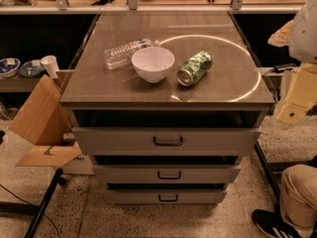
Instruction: Open middle drawer
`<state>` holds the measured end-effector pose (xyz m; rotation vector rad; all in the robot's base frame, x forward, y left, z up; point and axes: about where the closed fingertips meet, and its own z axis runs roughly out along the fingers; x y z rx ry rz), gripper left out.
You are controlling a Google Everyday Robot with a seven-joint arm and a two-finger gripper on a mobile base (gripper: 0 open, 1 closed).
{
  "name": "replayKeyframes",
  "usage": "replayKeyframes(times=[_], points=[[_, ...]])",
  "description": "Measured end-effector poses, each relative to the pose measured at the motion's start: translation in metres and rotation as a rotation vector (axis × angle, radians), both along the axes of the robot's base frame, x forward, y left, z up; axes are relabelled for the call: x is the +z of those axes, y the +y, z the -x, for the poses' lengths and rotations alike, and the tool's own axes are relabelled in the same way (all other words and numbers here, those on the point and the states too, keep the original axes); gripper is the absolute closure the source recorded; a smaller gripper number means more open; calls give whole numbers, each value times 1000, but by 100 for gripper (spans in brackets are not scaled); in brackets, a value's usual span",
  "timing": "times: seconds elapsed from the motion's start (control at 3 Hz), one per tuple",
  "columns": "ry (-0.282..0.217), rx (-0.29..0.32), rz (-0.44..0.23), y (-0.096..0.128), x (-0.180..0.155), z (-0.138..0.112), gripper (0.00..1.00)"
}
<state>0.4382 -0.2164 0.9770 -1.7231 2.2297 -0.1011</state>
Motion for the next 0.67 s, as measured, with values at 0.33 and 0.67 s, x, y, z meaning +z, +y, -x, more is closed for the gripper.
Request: replayKeyframes(times=[0.33,0.67], points=[[0,0,0,0,0,0,0],[-6,5,-23,-2,2,1,0]])
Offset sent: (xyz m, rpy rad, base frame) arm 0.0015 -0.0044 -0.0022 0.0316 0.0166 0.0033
